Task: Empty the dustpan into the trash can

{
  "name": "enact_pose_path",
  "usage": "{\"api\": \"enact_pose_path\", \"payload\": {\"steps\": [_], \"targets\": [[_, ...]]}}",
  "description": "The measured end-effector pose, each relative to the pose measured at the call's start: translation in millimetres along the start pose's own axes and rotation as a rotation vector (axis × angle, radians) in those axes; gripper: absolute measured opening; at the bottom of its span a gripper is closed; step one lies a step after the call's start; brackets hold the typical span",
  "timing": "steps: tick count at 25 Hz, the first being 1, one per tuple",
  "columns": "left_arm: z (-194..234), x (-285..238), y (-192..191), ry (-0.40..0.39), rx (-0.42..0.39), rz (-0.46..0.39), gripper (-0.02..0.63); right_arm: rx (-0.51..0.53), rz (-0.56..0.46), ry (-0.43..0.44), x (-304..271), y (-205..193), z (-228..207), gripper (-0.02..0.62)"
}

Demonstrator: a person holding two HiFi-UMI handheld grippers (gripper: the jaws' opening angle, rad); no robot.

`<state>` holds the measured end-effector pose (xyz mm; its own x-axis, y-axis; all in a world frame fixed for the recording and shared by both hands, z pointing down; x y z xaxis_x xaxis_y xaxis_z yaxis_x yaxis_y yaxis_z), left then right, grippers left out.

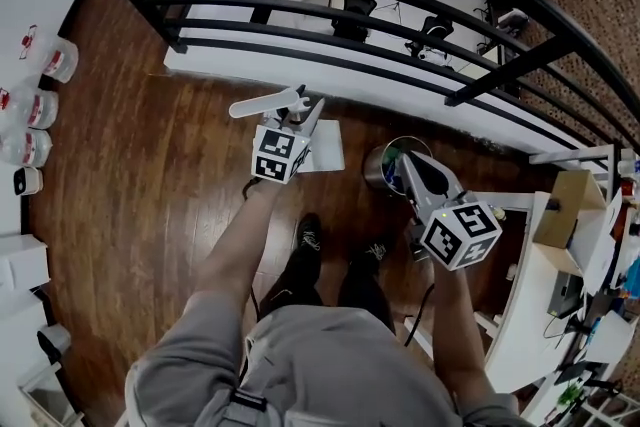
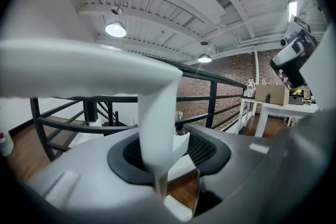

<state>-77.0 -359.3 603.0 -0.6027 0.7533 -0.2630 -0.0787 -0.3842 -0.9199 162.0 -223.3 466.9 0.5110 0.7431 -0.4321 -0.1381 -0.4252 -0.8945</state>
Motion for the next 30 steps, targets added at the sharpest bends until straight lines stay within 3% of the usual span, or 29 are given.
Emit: {"api": "enact_pose_path", "payload": {"steps": [9, 18, 22, 27, 30], "targets": [[20.8, 31.1, -16.9, 0.165, 0.088, 0.031, 0.181, 0.000, -0.012, 0.029, -4.5, 4.7, 12.6, 0.000], [31.8, 54.2, -26.1, 0.206, 0.136, 0.022, 0.352, 0.019, -0.017, 0.063, -6.6, 11.7, 28.2, 0.000], [37.6, 62.5, -32.5, 0.231, 0.164, 0.065, 0.383, 0.026, -0.025, 0.056, -1.0, 13.4, 29.6, 0.000], [32.6, 92.9, -55.2, 0.313, 0.232, 0.178, 0.372, 0.022, -0.039, 0.030, 10.7, 15.1, 26.3, 0.000], [5.6, 115.5, -69.5, 0.301, 0.281, 0.262, 0.272, 0.014, -0.067, -0.014, 25.6, 20.6, 16.3, 0.000]]}}
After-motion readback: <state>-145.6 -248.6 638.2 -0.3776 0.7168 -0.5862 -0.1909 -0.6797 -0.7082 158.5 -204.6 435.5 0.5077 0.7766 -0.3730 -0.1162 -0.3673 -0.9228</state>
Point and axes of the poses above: the fingertips, and each gripper's own axes: x backward along the fingers, z to its left, y out of its top, the point moved 9 cm from there along x, backward along the fingers, and after that the axes turned 12 degrees about x, right-handed, at the moved point
